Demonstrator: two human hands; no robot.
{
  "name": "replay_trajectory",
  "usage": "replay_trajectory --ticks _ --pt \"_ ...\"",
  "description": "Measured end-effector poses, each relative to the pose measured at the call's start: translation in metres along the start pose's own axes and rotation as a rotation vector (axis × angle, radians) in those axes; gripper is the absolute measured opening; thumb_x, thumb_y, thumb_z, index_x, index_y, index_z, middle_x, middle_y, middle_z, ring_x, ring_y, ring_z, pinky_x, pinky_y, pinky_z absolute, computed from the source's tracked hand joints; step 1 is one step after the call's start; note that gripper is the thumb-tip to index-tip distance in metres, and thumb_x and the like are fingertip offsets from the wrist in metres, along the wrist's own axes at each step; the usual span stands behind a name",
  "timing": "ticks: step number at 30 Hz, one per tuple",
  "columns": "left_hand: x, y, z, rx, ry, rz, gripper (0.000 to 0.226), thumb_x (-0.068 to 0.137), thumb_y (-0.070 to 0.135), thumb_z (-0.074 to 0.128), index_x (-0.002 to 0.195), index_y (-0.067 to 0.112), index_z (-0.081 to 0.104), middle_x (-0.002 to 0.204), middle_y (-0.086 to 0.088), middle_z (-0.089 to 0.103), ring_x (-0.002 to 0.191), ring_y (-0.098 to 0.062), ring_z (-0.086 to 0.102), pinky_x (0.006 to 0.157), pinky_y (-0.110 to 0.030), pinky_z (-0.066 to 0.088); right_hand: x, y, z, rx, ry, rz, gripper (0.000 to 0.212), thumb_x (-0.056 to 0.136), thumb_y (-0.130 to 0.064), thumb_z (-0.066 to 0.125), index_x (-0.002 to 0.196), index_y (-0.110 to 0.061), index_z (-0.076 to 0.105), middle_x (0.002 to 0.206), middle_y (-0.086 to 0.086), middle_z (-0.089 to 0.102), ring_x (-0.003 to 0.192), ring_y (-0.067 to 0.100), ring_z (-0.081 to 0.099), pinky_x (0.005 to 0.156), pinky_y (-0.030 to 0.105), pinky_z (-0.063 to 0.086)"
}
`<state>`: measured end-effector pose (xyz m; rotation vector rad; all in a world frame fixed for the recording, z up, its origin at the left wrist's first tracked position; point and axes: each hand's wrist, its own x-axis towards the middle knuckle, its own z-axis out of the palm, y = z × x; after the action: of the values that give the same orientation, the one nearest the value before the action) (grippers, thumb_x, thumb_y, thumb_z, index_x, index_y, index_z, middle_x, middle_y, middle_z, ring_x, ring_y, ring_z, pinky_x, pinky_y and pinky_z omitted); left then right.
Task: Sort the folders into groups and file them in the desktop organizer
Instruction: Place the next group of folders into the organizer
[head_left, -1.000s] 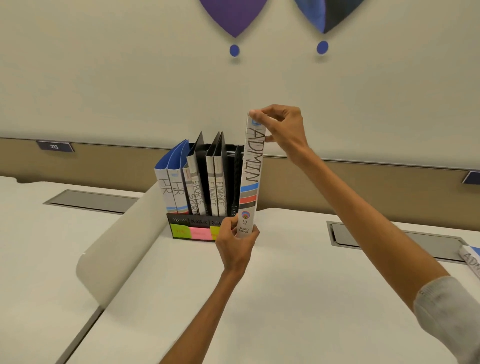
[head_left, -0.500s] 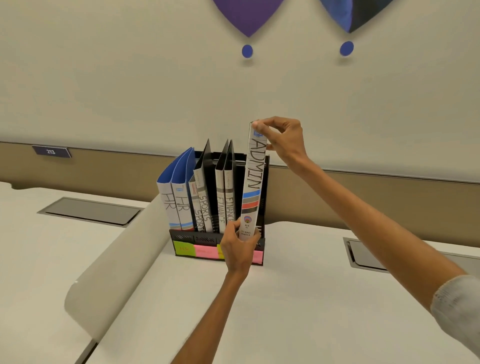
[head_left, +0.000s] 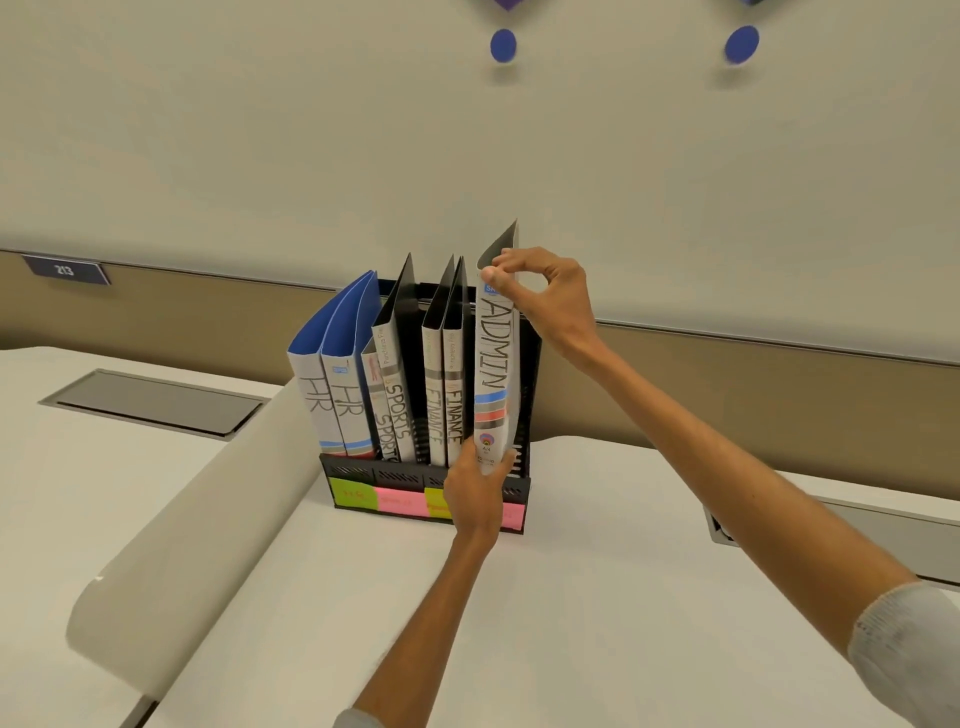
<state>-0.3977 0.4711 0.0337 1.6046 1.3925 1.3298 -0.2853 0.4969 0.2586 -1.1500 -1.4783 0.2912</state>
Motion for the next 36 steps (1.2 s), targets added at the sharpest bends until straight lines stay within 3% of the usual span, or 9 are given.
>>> replay_trajectory --ticks 4,7,9,14,17,21,27,32,36 --pt "0.001 -0.021 -0.001 0.243 -0.079 0.047 0.048 0.085 0.058 0.061 0.116 0.021 0.054 0.109 0.004 0.068 0.102 -0.02 0.062 0.081 -0.037 0.052 0.001 0.003 -0.001 0.0 0.016 -0.006 0.018 0.082 -0.033 0.077 0.086 -0.016 0.076 0.099 -0.006 0.074 0.105 0.002 0.064 0.098 0.024 0.045" --pt "-0.006 -0.041 -0.003 0.305 -0.161 0.137 0.057 0.088 0.056 0.058 0.132 0.021 0.049 0.132 0.006 0.06 0.132 -0.017 0.045 0.12 -0.037 0.01 -0.002 0.006 -0.007 0.015 0.05 -0.008 0.015 0.082 -0.031 0.077 0.082 -0.017 0.074 0.098 -0.003 0.074 0.105 0.003 0.065 0.097 0.025 0.046" --pt "-0.012 -0.044 -0.003 0.295 -0.199 0.153 0.059 0.093 0.052 0.053 0.14 0.019 0.041 0.14 0.005 0.053 0.136 -0.014 0.041 0.119 -0.037 -0.008 -0.004 0.005 -0.01 0.018 0.064 0.005 0.013 0.082 -0.03 0.076 0.079 -0.018 0.073 0.098 -0.002 0.074 0.104 0.005 0.065 0.097 0.027 0.046" --pt "-0.012 -0.047 0.0 0.244 -0.208 0.083 0.055 0.094 0.043 0.055 0.141 0.018 0.04 0.141 0.002 0.052 0.133 -0.018 0.044 0.118 -0.049 0.021 -0.007 0.007 -0.019 0.023 0.095 0.068 0.02 0.08 -0.034 0.073 0.07 -0.017 0.07 0.099 -0.005 0.074 0.102 0.008 0.066 0.094 0.047 0.051" --pt "-0.009 -0.039 0.005 0.314 -0.17 0.029 0.05 0.094 0.041 0.058 0.136 0.017 0.045 0.133 -0.004 0.058 0.124 -0.023 0.051 0.103 -0.047 0.039 -0.01 0.003 -0.024 0.024 0.096 0.083 0.024 0.077 -0.039 0.071 0.064 -0.019 0.067 0.107 -0.003 0.073 0.106 0.01 0.066 0.095 0.046 0.05" --pt "-0.002 -0.027 0.01 0.369 -0.154 -0.022 0.042 0.092 0.038 0.06 0.128 0.017 0.052 0.129 -0.005 0.056 0.121 -0.024 0.047 0.093 -0.043 0.035 -0.014 -0.003 -0.026 0.028 0.075 0.081 0.032 0.079 -0.033 0.078 0.061 -0.012 0.061 0.129 0.002 0.064 0.125 0.012 0.056 0.1 0.027 0.04" --pt "0.007 -0.028 0.005 0.454 -0.234 0.004 0.05 0.093 0.046 0.056 0.132 0.016 0.048 0.128 -0.005 0.054 0.126 -0.023 0.038 0.093 -0.048 0.043 -0.012 -0.003 -0.024 0.016 0.069 0.108 0.036 0.078 -0.035 0.079 0.058 -0.014 0.057 0.133 0.008 0.061 0.128 0.015 0.054 0.11 0.043 0.04" --pt "0.019 -0.025 -0.001 0.846 -0.514 0.135 0.071 0.091 0.02 0.064 0.15 0.019 0.024 0.138 -0.012 0.039 0.13 -0.03 0.028 0.089 -0.041 0.053 -0.016 -0.01 -0.02 -0.004 0.093 0.104 0.033 0.08 -0.029 0.078 0.06 -0.014 0.057 0.134 0.011 0.06 0.13 0.018 0.052 0.103 0.03 0.04" --pt "0.022 -0.033 -0.016 0.645 -0.545 0.189 0.065 0.1 0.018 0.049 0.154 0.016 0.014 0.139 -0.013 0.038 0.131 -0.03 0.035 0.093 -0.043 0.051 -0.018 -0.003 -0.023 -0.001 0.14 0.083 0.034 0.081 -0.028 0.078 0.06 -0.011 0.057 0.13 0.012 0.063 0.126 0.016 0.055 0.102 0.028 0.044"
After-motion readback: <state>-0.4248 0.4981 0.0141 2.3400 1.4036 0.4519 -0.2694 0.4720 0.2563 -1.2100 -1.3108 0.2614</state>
